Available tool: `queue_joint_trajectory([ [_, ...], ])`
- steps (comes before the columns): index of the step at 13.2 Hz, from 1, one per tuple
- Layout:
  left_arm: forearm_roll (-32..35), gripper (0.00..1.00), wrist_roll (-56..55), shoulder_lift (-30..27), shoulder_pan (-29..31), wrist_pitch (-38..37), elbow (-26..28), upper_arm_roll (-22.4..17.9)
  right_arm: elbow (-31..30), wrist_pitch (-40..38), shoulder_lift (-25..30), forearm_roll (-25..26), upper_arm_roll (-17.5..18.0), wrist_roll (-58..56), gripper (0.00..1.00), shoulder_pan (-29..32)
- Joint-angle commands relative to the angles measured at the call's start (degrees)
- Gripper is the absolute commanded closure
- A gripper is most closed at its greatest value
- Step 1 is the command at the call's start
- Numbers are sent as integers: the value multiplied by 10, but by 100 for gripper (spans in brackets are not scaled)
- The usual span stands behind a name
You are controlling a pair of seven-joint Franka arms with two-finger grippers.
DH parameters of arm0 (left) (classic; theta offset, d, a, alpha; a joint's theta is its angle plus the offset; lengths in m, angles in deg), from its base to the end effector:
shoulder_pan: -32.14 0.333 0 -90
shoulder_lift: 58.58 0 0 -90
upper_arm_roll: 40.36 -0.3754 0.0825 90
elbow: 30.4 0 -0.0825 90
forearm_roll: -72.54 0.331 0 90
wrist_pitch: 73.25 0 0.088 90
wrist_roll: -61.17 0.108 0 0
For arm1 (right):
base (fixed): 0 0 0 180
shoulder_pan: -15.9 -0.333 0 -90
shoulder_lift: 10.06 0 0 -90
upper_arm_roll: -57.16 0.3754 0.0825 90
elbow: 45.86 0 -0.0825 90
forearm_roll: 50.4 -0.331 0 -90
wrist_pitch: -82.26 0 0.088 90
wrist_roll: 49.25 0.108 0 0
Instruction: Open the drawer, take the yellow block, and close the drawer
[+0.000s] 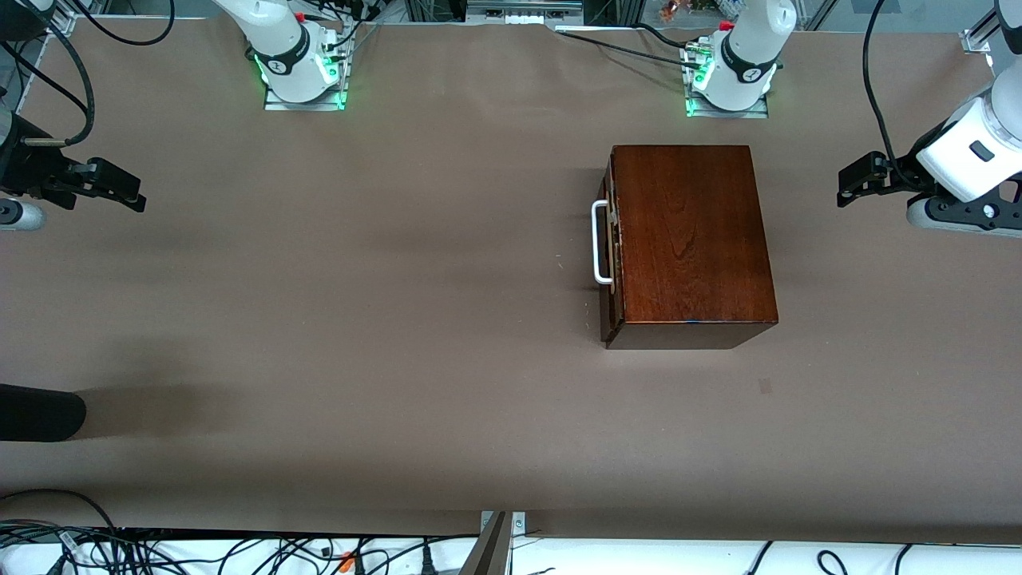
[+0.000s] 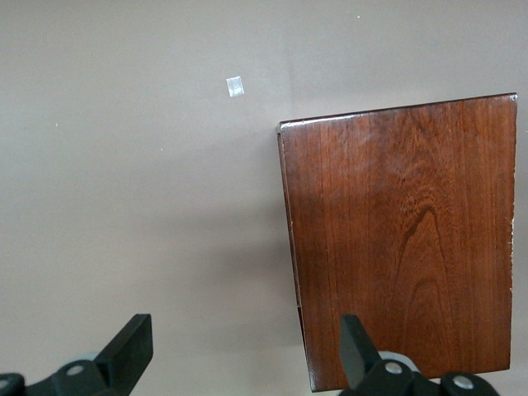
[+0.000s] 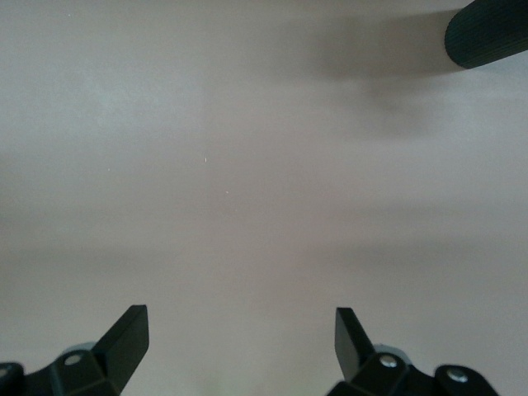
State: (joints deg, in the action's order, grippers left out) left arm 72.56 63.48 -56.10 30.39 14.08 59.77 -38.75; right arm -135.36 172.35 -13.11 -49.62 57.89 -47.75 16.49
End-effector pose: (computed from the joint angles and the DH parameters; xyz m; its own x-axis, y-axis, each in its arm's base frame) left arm 0.5099 -0.0295 0.6559 0.9908 -0.0986 -0.0926 -0.0986 -0.9951 0.0046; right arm 0.5200 -0.0004 0.6595 0.9988 -0.0237 -0.0426 -0.0231 -0.9996 0.0140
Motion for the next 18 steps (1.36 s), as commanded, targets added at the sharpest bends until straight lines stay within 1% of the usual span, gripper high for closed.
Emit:
queue_joint_trajectory([
  [1,4,0,-6,7,2,-14,-17,1,-6,2,10,-1,6,-4,0,6],
  [18,5,0,-5,7,3,-28,-17,1,-6,1,9,0,6,-5,0,6],
])
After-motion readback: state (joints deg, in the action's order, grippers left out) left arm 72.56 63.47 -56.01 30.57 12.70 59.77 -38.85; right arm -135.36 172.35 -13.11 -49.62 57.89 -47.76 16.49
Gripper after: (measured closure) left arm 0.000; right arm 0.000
